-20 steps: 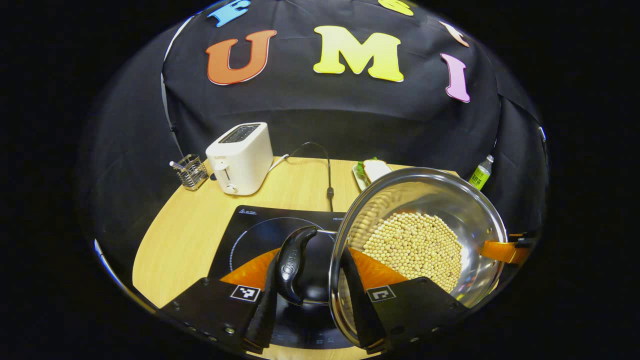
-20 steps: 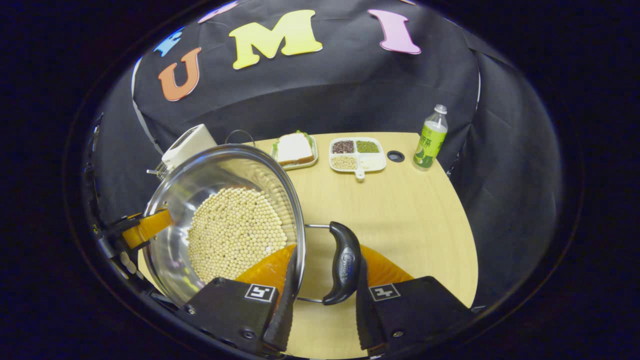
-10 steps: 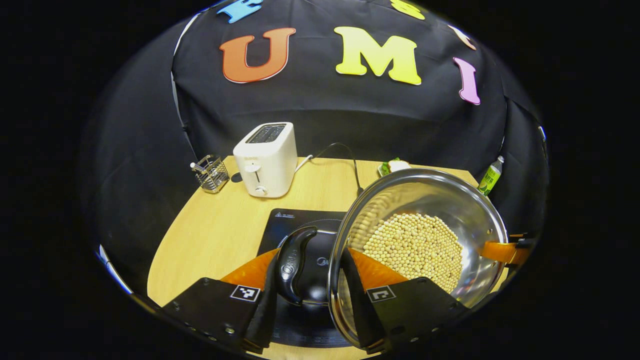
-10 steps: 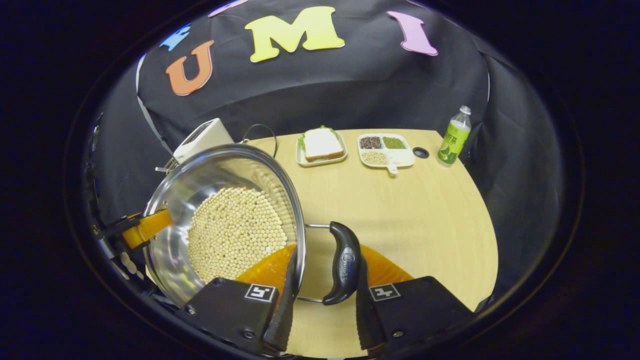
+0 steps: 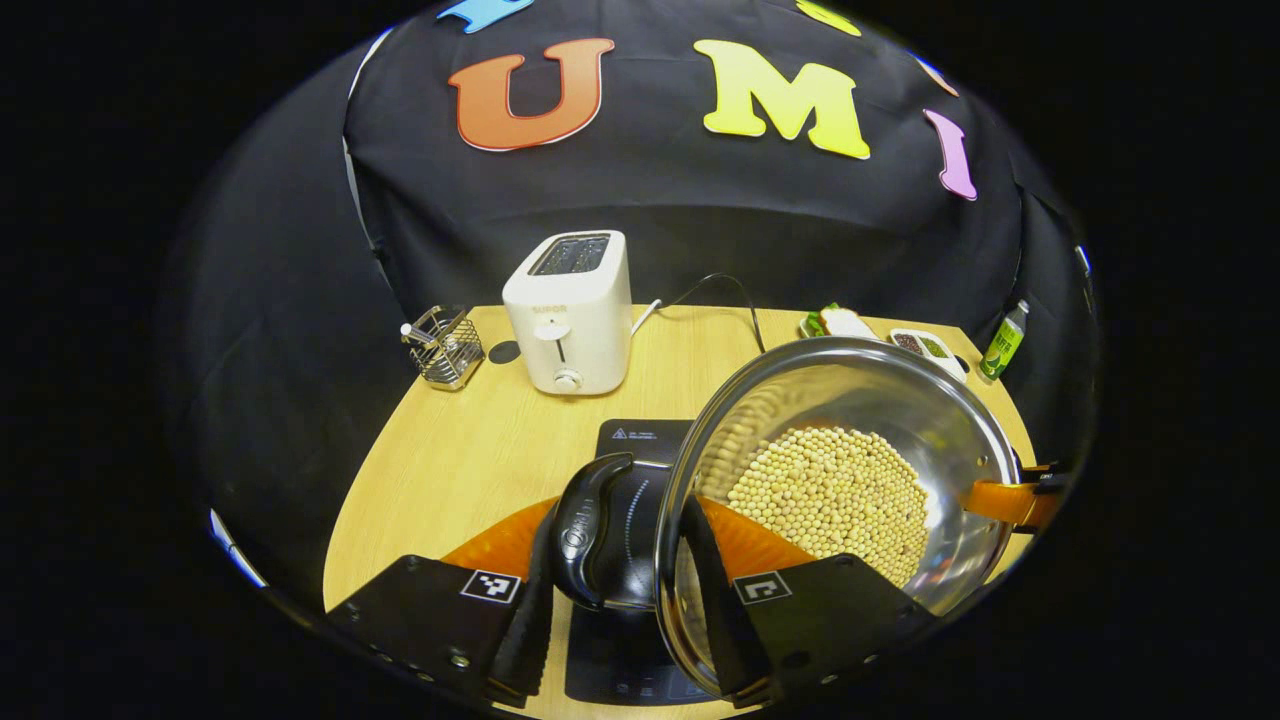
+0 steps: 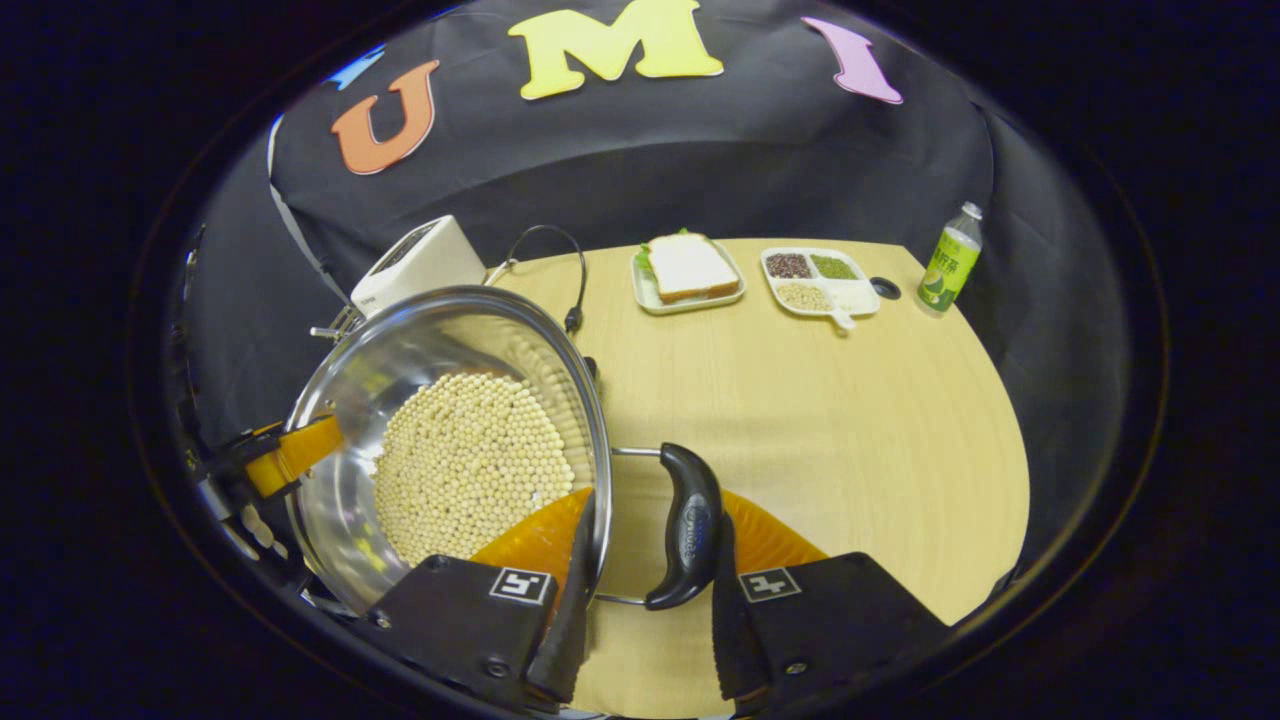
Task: First push the handle of the pot to place it horizontally, then grasp the pot with both hands and set it on the induction cooktop.
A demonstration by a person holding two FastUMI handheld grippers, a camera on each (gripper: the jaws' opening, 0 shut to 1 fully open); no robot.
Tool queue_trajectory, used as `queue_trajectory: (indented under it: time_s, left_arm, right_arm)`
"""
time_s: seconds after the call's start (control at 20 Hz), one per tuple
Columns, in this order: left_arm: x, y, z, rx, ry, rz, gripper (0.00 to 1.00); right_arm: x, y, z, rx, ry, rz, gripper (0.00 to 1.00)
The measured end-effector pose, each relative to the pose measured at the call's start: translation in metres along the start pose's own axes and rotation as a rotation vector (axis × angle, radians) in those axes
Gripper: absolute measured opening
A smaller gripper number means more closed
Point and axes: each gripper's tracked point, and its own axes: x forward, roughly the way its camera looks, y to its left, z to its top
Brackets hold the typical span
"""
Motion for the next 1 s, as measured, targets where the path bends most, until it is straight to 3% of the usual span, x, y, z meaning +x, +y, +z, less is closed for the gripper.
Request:
queue_trajectory:
  time_s: [0.4,1.0]
  left_arm:
    - [0.033,0.028,-0.01,0.0,0.038,0.006,0.62]
    - [0.049,0.031,-0.034,-0.004,0.045,-0.038,0.63]
  right_arm:
    - [0.033,0.03,-0.006,0.009,0.035,-0.017,0.52]
    - [0.044,0.031,-0.019,0.029,0.033,-0.045,0.55]
